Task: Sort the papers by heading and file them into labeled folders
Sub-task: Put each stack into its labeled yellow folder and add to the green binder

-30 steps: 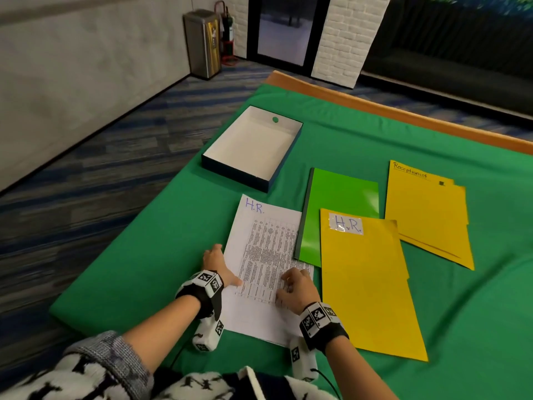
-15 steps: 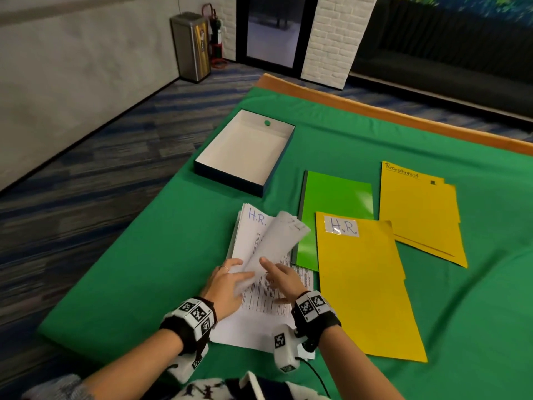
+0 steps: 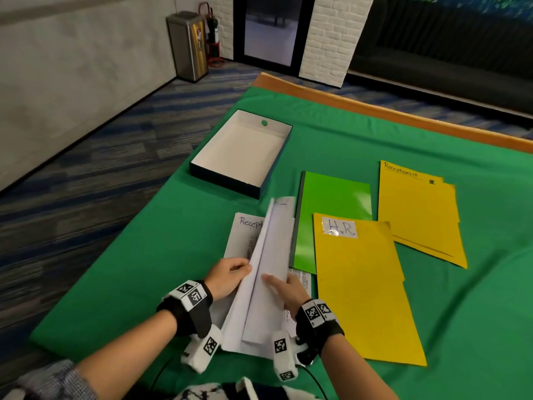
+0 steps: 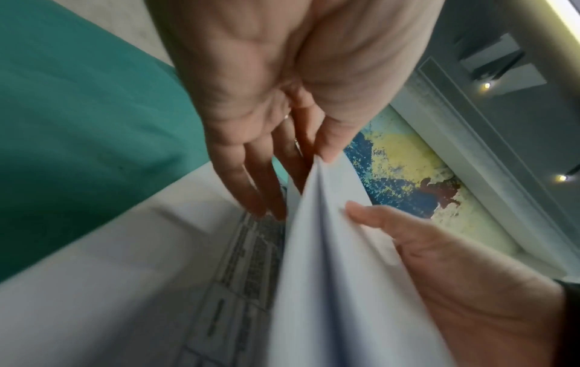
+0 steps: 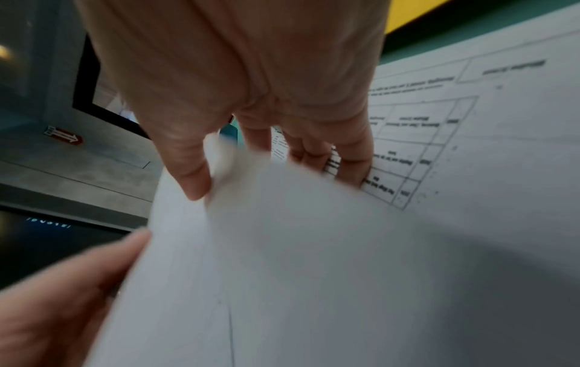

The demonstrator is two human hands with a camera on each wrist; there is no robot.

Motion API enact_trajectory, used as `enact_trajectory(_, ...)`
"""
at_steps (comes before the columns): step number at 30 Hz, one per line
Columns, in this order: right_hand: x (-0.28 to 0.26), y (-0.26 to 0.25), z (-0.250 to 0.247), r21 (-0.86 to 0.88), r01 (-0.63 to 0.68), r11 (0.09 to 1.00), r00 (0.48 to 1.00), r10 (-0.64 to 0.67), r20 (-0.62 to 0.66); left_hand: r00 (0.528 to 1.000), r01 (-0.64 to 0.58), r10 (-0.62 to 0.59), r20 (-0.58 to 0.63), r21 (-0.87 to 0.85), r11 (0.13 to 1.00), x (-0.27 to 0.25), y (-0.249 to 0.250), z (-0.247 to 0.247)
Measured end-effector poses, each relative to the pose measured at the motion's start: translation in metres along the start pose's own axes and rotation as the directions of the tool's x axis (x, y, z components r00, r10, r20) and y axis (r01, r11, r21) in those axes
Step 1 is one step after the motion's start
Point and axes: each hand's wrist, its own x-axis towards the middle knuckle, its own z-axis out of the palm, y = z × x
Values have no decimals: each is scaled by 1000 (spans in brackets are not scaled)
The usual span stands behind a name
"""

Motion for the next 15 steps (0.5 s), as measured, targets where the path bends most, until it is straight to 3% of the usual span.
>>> enact_trajectory(2,1,3,0,45,21,999,999,-19,-47,991,83,-69,113,-125,989,-5,1,8)
enact_trajectory(3,1,5,0,77,50,996,997,-45,-68,989,73,-60,134,-98,992,-7,-1,11)
enact_trajectory(7,0,17,-7,129,213,968,969,-193,-155,999,0,-1,50,23,1000,-10,-10,18)
enact_trajectory(9,-5,20,-10,110,258,960,961,-243,-131,999,-17,17,41,2,1000,-9,-10,19)
enact_trajectory(12,-8,17,-11,-61,376,925,922,-380,-75,997,-37,39,62,-33,999,-8,-7,17)
enact_trajectory(15,-11,5,-4,-21,320,947,947,-321,-25,994,-60,65,89,-63,996,-8,-9,16)
